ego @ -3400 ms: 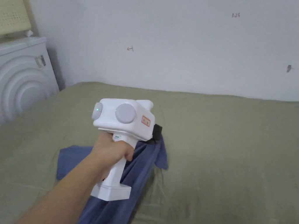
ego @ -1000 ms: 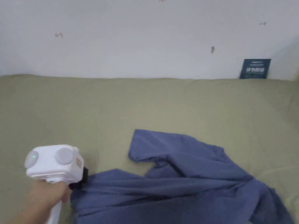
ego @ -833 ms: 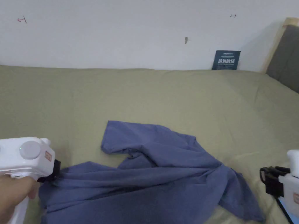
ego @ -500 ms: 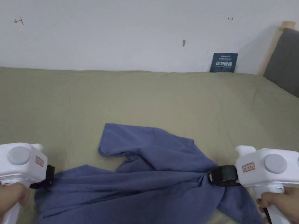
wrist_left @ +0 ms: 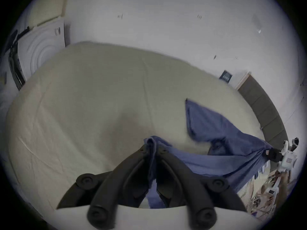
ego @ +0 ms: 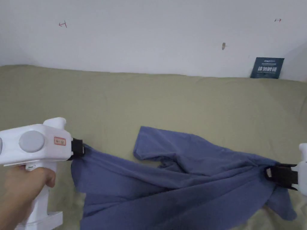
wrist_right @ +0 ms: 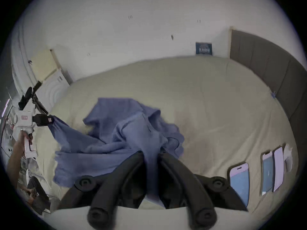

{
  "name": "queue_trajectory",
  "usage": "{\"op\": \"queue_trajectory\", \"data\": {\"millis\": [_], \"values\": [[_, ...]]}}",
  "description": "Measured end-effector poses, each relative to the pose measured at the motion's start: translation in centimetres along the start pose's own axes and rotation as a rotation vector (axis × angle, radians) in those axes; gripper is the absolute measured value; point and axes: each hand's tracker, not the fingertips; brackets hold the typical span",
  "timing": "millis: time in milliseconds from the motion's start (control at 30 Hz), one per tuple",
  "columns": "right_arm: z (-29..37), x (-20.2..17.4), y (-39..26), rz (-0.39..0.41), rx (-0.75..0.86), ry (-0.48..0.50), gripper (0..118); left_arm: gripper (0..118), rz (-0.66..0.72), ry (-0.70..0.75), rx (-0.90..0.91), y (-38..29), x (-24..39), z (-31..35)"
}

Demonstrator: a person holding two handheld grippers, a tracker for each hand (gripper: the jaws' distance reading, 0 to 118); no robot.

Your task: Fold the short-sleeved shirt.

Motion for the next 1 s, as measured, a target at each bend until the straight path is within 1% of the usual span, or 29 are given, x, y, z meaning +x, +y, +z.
{"op": "queue_trajectory", "data": {"millis": [67, 100, 200, 233, 333, 533, 667, 767, 867, 1000], "values": [[1.1, -0.5, 1.7, 0.01, 0.044, 0.013, 7, 7, -0.048, 0.035, 0.067, 1.7, 0.3, 1.7], [1.9, -1.4, 2.3, 0.02, 0.075, 0.002, 7, 7, -0.065, 0.047, 0.086, 2.5, 0.4, 2.5], [3.1, -2.6, 4.9, 0.049, 0.128, 0.011, 7, 7, -0.056, 0.031, 0.122, 5.0, 0.4, 4.7], [3.2, -2.4, 5.7, 0.051, 0.139, 0.019, 7, 7, -0.052, 0.017, 0.145, 5.8, 0.3, 5.4], [3.8, -3.7, 8.1, 0.101, 0.182, 0.007, 7, 7, -0.067, 0.018, 0.214, 7.8, 0.5, 7.5], [4.3, -4.2, 12.7, 0.092, 0.257, 0.028, 7, 7, -0.063, 0.015, 0.296, 11.9, 0.4, 10.6], [4.3, -4.6, 16.1, 0.097, 0.302, 0.036, 7, 7, -0.076, 0.032, 0.338, 14.4, 0.2, 11.8], [4.2, -4.7, 18.3, 0.112, 0.343, 0.031, 7, 7, -0.049, 0.02, 0.362, 16.0, 0.0, 12.1], [3.5, -5.0, 20.1, 0.121, 0.38, 0.016, 7, 7, -0.064, 0.051, 0.406, 17.1, 0.0, 11.6], [2.0, -5.2, 21.0, 0.118, 0.394, 0.007, 7, 7, -0.025, 0.029, 0.406, 17.4, -0.1, 10.2]]}}
